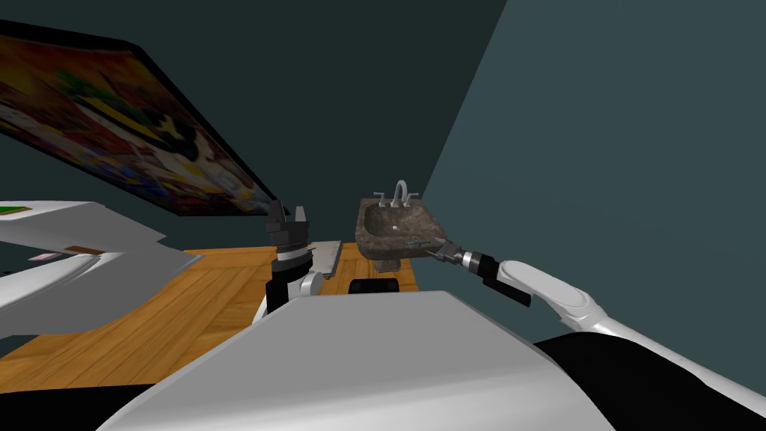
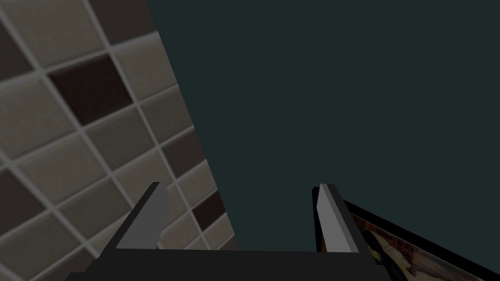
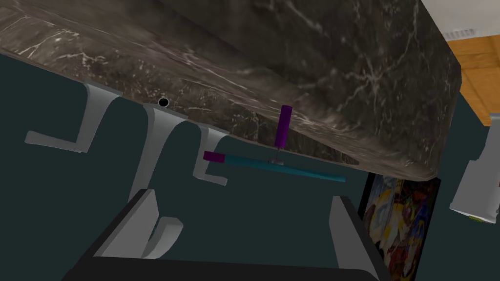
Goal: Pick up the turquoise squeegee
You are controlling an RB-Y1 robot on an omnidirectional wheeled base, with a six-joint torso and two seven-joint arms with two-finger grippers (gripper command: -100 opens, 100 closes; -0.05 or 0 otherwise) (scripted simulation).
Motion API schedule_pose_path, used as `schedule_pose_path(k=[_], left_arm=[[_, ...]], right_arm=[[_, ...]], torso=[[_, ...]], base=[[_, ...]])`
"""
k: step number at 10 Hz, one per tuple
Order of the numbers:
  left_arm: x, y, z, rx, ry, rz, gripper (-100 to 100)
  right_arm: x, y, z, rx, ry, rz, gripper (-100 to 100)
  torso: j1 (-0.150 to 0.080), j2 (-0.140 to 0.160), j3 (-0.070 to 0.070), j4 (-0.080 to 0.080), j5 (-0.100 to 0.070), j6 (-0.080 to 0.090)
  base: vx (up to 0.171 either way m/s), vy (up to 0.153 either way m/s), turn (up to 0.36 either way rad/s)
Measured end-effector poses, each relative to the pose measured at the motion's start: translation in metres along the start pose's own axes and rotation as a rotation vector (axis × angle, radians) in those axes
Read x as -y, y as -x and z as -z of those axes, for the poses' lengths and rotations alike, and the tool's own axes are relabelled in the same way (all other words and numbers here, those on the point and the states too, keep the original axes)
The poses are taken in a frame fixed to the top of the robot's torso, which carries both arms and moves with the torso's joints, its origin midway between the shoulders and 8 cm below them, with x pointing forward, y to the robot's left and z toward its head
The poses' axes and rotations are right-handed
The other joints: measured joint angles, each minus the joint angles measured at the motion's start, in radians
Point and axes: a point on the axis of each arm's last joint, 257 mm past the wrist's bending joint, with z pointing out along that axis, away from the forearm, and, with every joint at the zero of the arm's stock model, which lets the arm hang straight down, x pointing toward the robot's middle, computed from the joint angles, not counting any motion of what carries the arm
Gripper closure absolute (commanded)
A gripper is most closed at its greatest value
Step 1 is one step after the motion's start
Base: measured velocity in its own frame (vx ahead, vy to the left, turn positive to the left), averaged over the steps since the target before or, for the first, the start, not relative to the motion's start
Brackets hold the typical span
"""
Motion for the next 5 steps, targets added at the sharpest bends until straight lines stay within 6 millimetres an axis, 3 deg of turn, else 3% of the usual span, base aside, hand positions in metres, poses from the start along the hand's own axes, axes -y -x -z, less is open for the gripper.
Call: schedule_pose_path(k=[5], left_arm=[[0.000,0.000,0.000,0.000,0.000,0.000,0]], right_arm=[[0.026,-0.044,0.011,-0.171,0.028,0.191,-100]], torso=[[0.002,0.000,0.000,0.000,0.000,0.000]], base=[[0.023,0.124,0.019]])
